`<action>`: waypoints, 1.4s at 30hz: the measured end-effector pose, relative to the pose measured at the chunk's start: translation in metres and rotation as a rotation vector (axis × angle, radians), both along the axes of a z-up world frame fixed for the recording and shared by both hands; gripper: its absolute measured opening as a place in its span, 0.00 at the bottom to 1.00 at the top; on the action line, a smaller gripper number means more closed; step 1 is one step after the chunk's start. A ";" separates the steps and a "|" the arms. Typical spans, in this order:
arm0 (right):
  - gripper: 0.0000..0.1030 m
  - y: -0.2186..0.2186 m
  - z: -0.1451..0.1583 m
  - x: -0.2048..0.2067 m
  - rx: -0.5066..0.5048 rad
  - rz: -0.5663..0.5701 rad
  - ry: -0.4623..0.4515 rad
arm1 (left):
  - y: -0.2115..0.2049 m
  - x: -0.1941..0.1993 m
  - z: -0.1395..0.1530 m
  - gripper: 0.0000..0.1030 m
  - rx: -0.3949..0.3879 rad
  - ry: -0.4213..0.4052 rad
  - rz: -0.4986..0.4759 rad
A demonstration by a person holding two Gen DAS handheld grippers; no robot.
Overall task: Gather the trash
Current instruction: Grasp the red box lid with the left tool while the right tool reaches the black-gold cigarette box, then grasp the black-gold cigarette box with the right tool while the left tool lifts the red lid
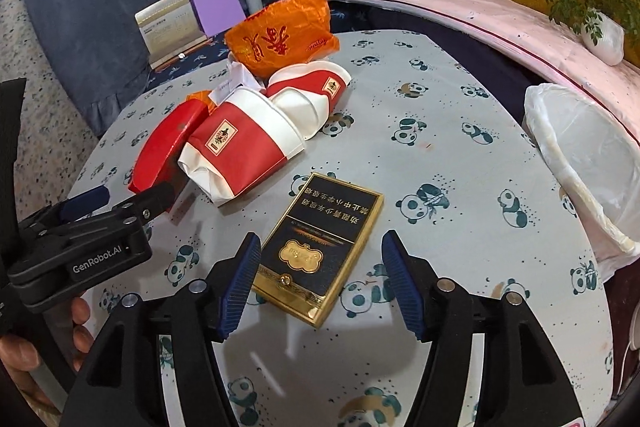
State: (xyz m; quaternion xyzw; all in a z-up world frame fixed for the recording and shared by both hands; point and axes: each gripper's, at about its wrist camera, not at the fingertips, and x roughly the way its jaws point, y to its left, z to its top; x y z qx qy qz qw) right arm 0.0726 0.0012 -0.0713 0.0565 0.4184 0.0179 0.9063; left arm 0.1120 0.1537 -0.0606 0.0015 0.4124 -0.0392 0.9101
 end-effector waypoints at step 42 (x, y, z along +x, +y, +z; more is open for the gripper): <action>0.48 -0.006 -0.010 -0.003 0.042 -0.029 0.017 | -0.029 -0.020 0.018 0.10 -0.097 0.001 -0.057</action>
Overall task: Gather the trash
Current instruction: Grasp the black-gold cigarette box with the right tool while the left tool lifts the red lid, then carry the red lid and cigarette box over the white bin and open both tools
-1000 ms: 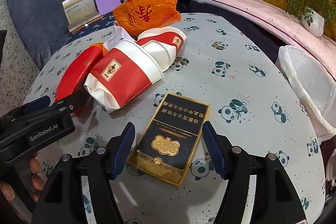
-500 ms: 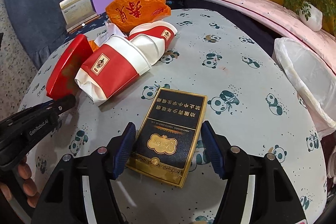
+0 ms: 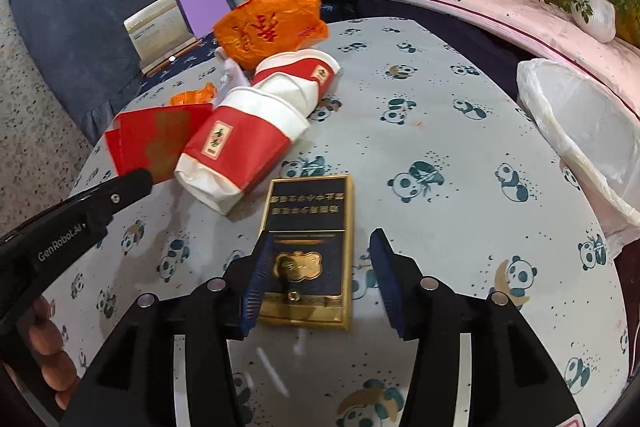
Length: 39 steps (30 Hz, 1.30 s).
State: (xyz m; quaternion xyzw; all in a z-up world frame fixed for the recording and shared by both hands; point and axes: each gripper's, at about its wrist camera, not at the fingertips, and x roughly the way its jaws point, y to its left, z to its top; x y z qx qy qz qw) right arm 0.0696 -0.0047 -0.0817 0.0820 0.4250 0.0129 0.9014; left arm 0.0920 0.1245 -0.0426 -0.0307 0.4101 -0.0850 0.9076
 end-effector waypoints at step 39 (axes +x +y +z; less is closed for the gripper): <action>0.54 -0.097 0.059 -0.030 0.020 -0.150 -0.183 | -0.076 -0.012 0.096 0.06 -0.031 -0.196 -0.088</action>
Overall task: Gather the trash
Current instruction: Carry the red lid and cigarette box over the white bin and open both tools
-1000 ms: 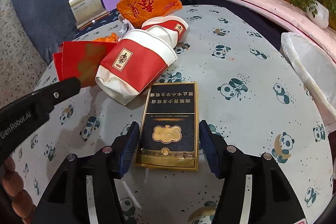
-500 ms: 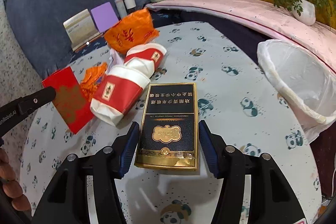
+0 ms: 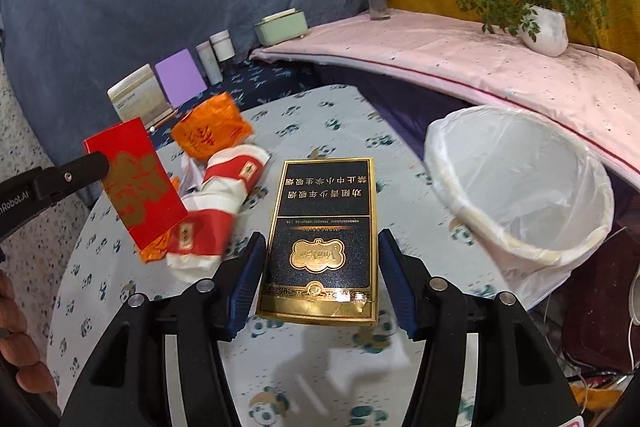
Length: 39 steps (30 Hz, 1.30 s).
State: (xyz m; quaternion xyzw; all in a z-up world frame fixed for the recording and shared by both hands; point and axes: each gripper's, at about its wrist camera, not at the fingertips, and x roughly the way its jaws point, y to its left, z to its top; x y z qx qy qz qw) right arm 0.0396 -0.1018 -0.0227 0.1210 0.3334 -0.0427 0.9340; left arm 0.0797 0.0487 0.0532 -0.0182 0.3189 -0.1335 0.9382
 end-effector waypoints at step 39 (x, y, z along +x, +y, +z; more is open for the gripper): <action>0.55 -0.199 -0.020 0.001 0.025 -0.322 0.023 | -0.243 0.048 -0.040 0.38 -0.004 0.088 -0.387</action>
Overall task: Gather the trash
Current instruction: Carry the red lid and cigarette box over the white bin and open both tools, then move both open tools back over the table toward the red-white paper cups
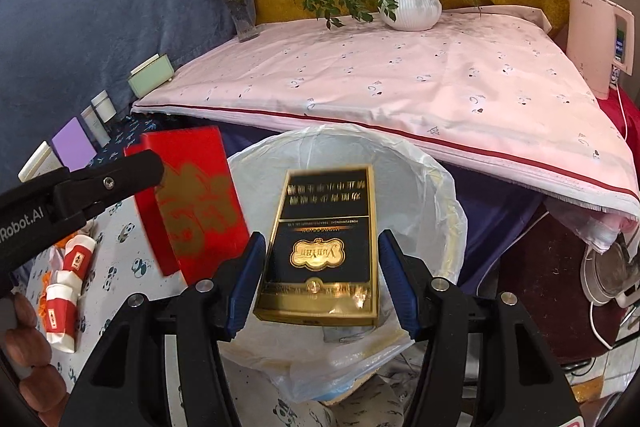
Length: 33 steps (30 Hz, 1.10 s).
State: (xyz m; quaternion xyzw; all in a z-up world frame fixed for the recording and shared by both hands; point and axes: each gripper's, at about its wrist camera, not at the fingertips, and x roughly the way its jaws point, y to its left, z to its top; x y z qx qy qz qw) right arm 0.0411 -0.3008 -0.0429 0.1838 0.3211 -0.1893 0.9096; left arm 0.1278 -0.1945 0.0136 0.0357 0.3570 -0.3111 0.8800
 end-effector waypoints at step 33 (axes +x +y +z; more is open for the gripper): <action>0.55 0.091 0.012 0.007 -0.017 0.157 0.002 | 0.158 0.000 -0.030 0.68 0.061 0.037 0.353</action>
